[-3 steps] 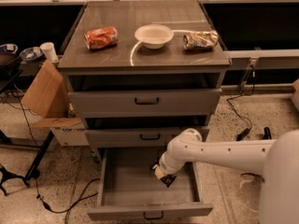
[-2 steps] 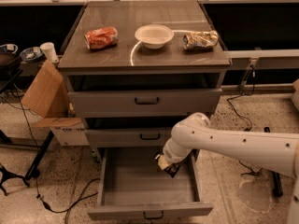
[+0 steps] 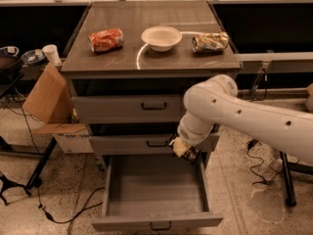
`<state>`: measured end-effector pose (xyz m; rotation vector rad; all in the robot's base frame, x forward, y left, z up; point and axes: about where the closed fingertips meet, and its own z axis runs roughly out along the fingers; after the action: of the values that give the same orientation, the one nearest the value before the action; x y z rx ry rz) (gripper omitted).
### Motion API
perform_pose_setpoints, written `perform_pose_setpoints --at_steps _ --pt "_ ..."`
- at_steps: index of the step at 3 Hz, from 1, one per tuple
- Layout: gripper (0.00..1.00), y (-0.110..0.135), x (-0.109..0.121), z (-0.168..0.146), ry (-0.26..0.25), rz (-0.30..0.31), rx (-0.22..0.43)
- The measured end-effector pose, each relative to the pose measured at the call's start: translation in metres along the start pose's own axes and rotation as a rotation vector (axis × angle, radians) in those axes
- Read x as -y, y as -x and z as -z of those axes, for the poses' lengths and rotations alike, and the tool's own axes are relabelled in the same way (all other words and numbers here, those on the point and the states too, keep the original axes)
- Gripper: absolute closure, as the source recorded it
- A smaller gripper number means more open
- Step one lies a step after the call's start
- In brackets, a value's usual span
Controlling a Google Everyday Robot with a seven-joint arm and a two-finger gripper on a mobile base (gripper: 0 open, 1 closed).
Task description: Pick rxbar chocolate from bottom drawer and place on counter
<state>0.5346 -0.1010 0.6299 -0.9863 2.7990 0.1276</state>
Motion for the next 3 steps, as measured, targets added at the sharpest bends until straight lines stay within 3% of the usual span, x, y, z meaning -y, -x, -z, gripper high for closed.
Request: perform_pose_setpoints --at_steps 1,3 --pt "1.0 0.007 0.01 0.066 -0.053 -0.006 0.002" --pt "1.0 0.037 0.015 0.148 -0.206 -0.013 0.052"
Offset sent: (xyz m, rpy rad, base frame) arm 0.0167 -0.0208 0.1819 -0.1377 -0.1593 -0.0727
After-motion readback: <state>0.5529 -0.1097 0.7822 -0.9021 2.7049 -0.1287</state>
